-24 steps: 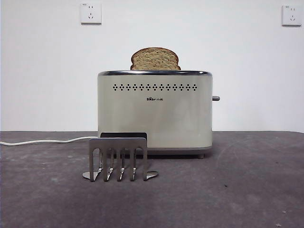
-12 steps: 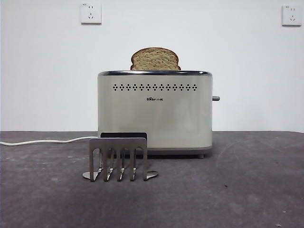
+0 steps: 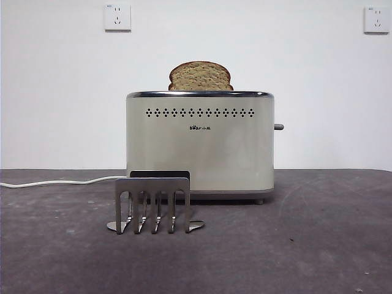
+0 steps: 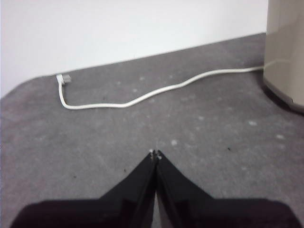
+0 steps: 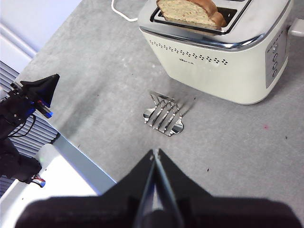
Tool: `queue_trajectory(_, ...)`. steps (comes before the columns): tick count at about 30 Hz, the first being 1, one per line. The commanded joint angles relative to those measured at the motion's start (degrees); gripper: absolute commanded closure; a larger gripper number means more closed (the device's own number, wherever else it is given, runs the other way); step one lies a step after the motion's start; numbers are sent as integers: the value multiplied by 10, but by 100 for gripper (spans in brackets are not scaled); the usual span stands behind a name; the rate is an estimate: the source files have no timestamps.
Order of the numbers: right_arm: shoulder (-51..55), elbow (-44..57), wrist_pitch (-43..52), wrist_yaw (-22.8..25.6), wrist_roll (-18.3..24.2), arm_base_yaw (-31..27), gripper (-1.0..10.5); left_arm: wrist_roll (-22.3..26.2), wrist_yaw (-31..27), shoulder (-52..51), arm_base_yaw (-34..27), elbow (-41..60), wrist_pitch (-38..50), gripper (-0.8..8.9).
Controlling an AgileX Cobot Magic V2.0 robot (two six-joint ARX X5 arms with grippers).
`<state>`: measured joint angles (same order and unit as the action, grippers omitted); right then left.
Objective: Pick up a slice of bread from the rack,put the bread on the toaster,press the button
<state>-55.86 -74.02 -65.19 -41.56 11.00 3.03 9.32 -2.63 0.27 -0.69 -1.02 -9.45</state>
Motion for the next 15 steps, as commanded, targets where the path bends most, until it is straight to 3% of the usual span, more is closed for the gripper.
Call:
queue_trajectory(1, 0, 5, 0, 0, 5, 0, 945, -7, -2, -2, -2, 8, -5, 816)
queue_trajectory(15, 0, 5, 0, 0, 5, 0, 946, -7, -2, -2, -2, 8, -7, 816)
